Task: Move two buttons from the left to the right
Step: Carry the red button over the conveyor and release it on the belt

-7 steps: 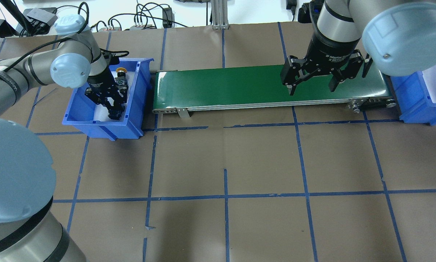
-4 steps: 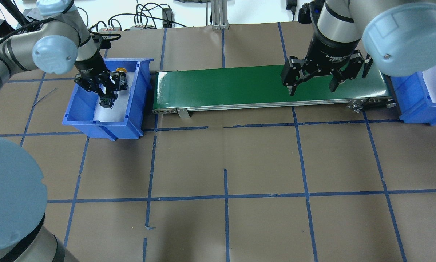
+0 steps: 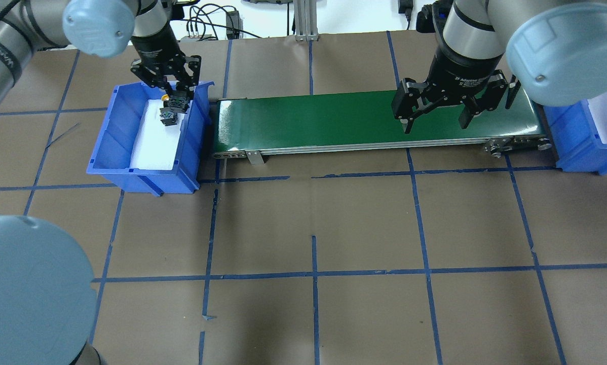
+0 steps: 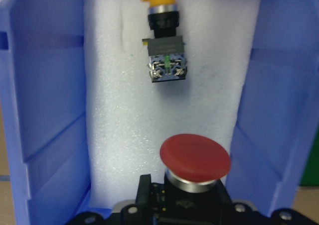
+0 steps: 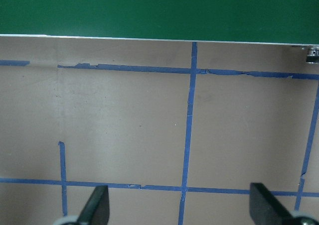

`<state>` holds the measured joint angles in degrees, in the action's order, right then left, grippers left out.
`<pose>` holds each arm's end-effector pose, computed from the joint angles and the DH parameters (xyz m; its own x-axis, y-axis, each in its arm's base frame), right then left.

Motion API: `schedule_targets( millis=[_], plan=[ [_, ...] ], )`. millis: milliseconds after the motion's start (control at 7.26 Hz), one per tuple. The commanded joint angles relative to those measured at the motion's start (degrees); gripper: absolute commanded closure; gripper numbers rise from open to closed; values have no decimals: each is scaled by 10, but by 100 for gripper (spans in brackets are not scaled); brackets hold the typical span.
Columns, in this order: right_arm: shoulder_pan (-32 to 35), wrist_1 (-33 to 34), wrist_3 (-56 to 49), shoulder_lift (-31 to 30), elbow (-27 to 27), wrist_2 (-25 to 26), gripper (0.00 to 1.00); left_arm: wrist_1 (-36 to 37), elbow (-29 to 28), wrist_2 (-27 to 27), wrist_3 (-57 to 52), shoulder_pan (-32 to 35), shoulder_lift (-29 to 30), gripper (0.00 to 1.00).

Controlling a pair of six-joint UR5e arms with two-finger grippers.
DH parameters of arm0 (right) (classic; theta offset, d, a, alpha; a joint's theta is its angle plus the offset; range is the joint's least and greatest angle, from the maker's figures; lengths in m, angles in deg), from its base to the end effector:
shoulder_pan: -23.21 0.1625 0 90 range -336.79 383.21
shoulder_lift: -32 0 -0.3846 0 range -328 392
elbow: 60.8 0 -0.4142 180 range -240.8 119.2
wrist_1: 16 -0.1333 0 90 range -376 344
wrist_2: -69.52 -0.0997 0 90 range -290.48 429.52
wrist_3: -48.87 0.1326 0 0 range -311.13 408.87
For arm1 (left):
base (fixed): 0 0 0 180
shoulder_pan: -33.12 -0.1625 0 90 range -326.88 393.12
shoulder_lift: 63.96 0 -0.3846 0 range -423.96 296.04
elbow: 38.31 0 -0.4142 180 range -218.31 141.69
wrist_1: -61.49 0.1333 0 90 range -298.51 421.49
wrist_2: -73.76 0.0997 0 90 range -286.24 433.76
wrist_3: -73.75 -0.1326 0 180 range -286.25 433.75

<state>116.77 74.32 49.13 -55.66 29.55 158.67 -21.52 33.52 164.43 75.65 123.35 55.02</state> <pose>0.1675 -0.5142 0.3907 -0.9983 -0.0569 -0.0146 -0.0575 0.9975 0.0414 -0.1345 -0.6833 0.2823 -0.9995 -0.0283 -0.0139 -0.0291 0.9974 0.0662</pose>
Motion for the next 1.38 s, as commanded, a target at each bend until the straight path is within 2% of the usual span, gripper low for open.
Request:
schedule_targets(
  millis=[0, 276, 827, 964, 1102, 1240],
  plan=[
    [-4, -5, 4, -1, 1, 0, 0, 17, -20, -9, 52, 65, 48, 95],
    [-4, 0, 3, 0, 1, -1, 0, 26, -22, -14, 52, 86, 90, 95],
    [-9, -1, -2, -1, 1, 0, 0, 38, -17, -15, 79, 101, 105, 89],
    [-9, -1, -1, -1, 1, 0, 0, 39, -16, -13, 79, 102, 105, 85],
    [-9, -1, -2, -1, 1, 0, 0, 40, -14, -10, 79, 102, 106, 33],
    [-9, -1, -2, -1, 1, 0, 0, 61, -20, -13, 78, 102, 106, 0]
  ],
)
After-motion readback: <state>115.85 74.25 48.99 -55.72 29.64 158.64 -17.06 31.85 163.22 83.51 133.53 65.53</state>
